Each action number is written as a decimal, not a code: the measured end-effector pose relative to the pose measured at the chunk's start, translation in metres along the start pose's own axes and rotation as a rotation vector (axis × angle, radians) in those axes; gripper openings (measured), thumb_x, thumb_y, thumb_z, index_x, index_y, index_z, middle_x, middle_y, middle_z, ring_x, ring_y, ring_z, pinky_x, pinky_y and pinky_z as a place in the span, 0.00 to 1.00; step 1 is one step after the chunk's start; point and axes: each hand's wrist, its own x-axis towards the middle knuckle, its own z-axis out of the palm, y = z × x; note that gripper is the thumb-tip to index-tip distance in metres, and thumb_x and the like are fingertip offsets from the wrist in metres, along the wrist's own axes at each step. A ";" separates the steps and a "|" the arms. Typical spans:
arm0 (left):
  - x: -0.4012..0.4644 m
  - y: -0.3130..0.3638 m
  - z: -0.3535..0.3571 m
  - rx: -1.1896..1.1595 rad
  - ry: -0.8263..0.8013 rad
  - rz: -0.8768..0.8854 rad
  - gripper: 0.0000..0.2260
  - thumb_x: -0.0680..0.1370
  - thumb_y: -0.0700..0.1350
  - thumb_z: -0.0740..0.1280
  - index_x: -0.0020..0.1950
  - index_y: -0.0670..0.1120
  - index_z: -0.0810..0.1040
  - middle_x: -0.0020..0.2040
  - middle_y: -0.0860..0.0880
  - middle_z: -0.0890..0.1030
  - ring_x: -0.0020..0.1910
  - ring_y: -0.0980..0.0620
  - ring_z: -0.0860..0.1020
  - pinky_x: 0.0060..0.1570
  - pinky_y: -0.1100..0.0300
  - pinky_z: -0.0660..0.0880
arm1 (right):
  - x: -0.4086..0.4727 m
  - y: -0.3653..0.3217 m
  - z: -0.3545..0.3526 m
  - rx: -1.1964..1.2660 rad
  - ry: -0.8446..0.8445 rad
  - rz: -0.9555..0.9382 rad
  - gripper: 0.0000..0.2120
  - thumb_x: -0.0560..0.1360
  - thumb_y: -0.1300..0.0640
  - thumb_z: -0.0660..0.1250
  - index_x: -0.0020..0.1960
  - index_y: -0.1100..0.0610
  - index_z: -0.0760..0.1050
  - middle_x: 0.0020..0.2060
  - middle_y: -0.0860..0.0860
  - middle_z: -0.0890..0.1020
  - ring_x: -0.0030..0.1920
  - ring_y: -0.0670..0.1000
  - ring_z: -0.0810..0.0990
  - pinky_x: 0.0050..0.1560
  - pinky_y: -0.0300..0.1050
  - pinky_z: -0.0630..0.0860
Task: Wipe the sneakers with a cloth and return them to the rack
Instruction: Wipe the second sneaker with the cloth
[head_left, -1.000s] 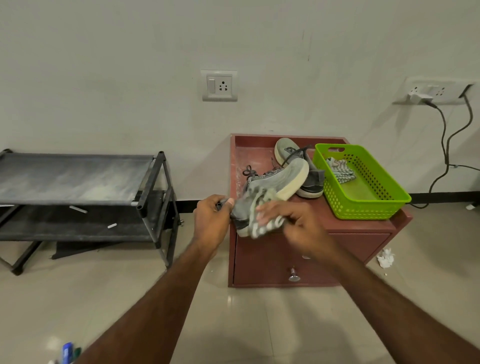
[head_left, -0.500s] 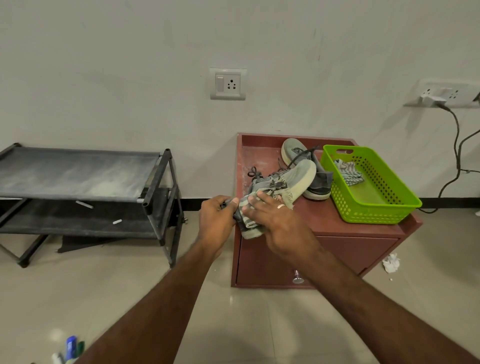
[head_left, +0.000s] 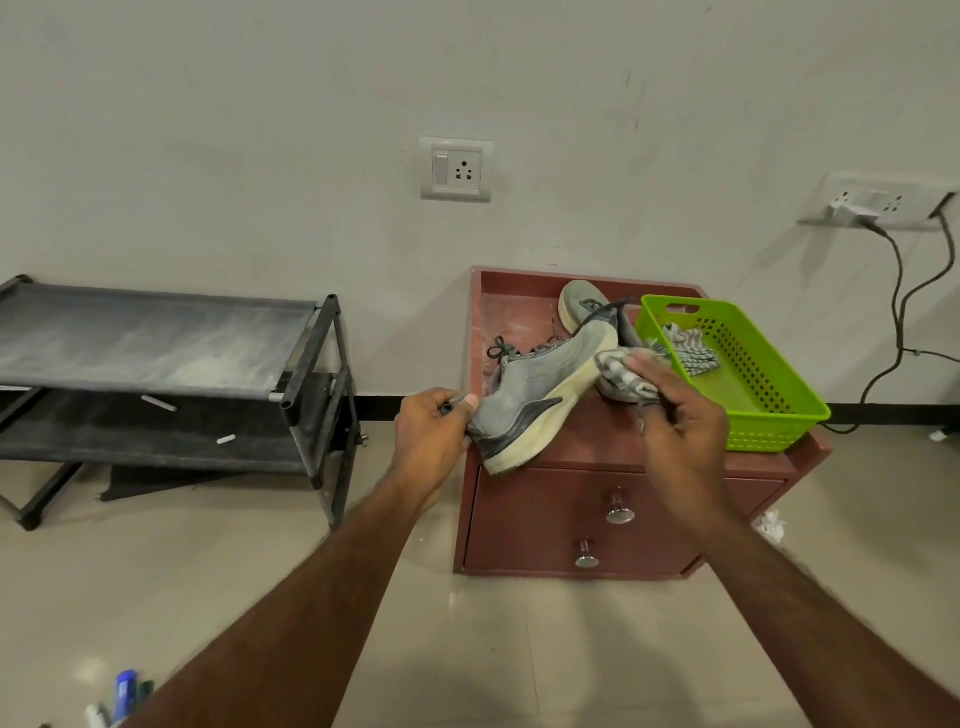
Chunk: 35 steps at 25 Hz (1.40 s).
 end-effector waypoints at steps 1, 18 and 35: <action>0.000 -0.001 0.001 -0.005 0.014 -0.001 0.07 0.81 0.40 0.68 0.45 0.39 0.82 0.39 0.43 0.81 0.40 0.52 0.81 0.45 0.54 0.82 | -0.001 0.004 0.010 -0.030 -0.029 0.010 0.24 0.74 0.78 0.61 0.60 0.57 0.82 0.61 0.52 0.82 0.67 0.48 0.77 0.71 0.54 0.70; 0.001 -0.005 0.004 -0.041 0.073 -0.035 0.06 0.81 0.40 0.67 0.48 0.39 0.83 0.40 0.45 0.82 0.38 0.56 0.82 0.39 0.62 0.79 | 0.008 0.011 0.019 -0.162 -0.128 -0.013 0.27 0.73 0.77 0.62 0.65 0.54 0.78 0.62 0.47 0.80 0.66 0.47 0.77 0.72 0.46 0.68; 0.000 -0.009 0.005 -0.029 0.099 -0.019 0.07 0.81 0.41 0.68 0.48 0.39 0.83 0.44 0.39 0.84 0.44 0.45 0.84 0.45 0.52 0.84 | -0.009 0.013 0.036 -0.288 -0.353 -0.206 0.29 0.71 0.77 0.63 0.67 0.54 0.77 0.67 0.48 0.76 0.71 0.50 0.72 0.74 0.49 0.65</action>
